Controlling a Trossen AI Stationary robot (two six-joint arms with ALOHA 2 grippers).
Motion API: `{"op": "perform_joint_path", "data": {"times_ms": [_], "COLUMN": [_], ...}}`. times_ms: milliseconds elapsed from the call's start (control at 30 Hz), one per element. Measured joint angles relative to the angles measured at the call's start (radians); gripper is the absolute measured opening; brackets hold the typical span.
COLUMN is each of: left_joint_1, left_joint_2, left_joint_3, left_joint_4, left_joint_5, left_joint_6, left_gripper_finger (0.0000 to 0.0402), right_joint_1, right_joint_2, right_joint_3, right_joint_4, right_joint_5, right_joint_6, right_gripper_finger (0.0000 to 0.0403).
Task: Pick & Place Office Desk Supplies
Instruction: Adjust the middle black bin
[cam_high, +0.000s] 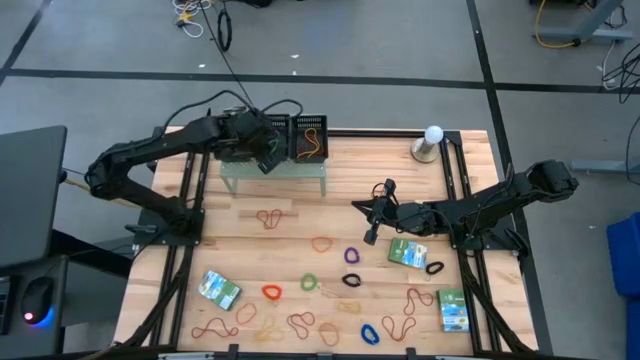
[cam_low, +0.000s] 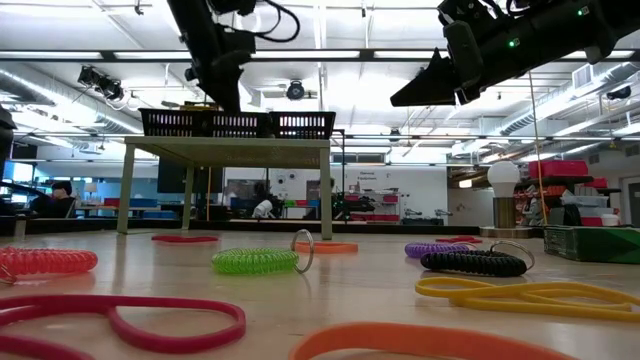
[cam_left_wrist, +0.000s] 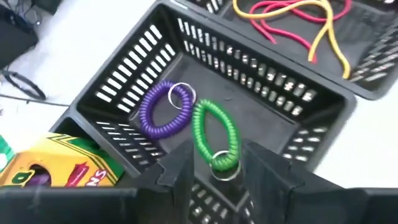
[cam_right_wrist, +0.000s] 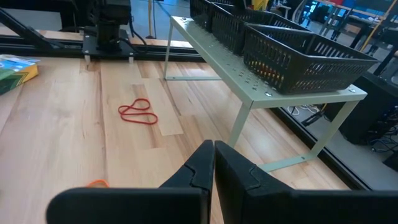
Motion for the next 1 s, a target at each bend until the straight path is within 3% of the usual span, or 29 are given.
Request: {"op": "perform_joint_path", "data": {"times_ms": [167, 367, 500, 800, 1000], "left_joint_1": [-0.105, -0.282, -0.325, -0.264, -0.263], "left_joint_2": [-0.059, -0.183, -0.271, -0.39, -0.386], "left_joint_3": [-0.103, -0.361, -0.477, -0.499, -0.499], "left_joint_4": [0.112, 0.493, 0.671, 0.696, 0.658], "left_joint_5": [-0.063, -0.077, -0.099, -0.097, 0.071], "left_joint_6": [-0.073, -0.051, -0.031, 0.027, 0.036], "left_gripper_finger": [0.0099, 0.0012, 0.0007, 0.0006, 0.0006], "right_joint_1": [0.0, 0.0, 0.0, 0.0, 0.0], "right_joint_2": [0.0, 0.0, 0.0, 0.0, 0.0], "right_joint_3": [0.0, 0.0, 0.0, 0.0, 0.0], "right_joint_4": [0.0, 0.0, 0.0, -0.001, 0.0], "right_joint_5": [0.0, 0.0, 0.0, 0.0, 0.0], "right_joint_6": [0.001, 0.0, 0.0, 0.001, 0.0], "right_gripper_finger": [0.0023, 0.0023, 0.0023, 0.0023, 0.0023]}}
